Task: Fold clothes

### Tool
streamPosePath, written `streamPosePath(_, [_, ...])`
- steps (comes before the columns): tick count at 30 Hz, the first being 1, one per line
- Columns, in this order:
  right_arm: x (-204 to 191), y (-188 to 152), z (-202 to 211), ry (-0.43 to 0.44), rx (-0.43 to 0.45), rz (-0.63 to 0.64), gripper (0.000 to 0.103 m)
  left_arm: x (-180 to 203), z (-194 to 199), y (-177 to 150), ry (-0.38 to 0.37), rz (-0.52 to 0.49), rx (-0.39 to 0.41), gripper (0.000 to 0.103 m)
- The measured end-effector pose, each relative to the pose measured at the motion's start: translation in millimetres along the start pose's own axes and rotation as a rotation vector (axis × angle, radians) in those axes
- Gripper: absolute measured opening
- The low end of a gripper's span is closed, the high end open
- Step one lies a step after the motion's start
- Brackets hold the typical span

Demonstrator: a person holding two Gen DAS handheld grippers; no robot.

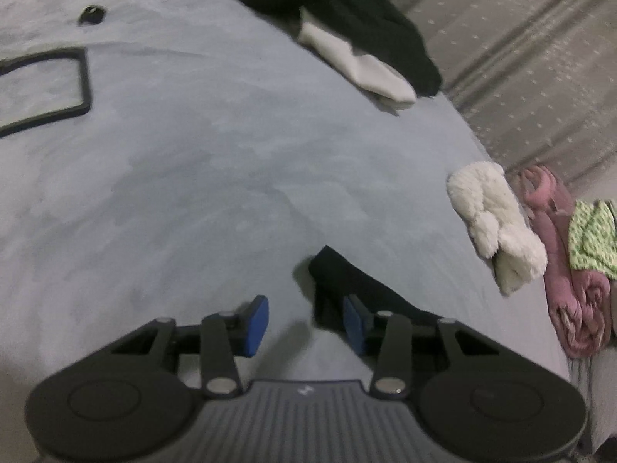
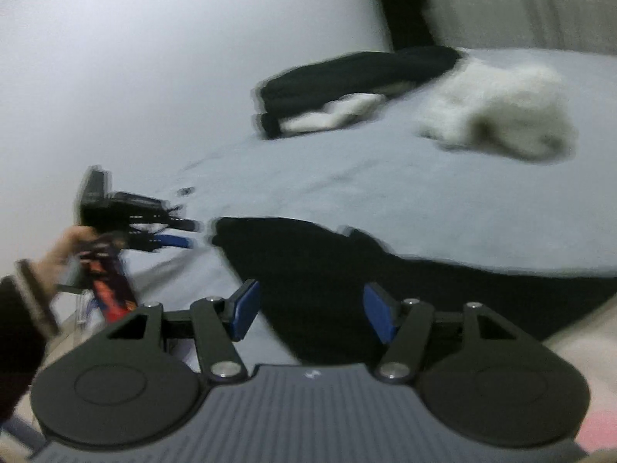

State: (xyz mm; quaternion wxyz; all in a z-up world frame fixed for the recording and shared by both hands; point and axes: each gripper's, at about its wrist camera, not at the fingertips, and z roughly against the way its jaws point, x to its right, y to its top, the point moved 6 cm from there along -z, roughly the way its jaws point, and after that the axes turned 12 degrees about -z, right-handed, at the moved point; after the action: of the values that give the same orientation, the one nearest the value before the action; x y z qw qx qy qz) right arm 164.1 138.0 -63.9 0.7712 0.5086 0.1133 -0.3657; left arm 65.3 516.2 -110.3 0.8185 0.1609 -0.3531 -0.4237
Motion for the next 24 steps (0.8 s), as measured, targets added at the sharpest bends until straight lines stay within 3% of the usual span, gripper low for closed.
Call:
streamPosePath(3, [-25, 5, -40, 0.063, -0.036, 0.102, 0.064, 4, -7, -1, -0.024, -0.053, 0.034, 0.042])
streamPosePath(13, [-53, 31, -143, 0.207, -0.094, 0.221, 0.061, 3, -16, -17, -0.088, -0.136, 0.198, 0.038])
streamPosePath(17, [-59, 26, -170, 0.249, -0.113, 0.264, 0.058, 1, -15, -27, -0.094, -0.170, 0.273, 0.038])
streamPosePath(24, [-62, 5, -191, 0.157, -0.134, 0.385, 0.055, -5, -13, -31, -0.131, -0.139, 0.328, 0.037])
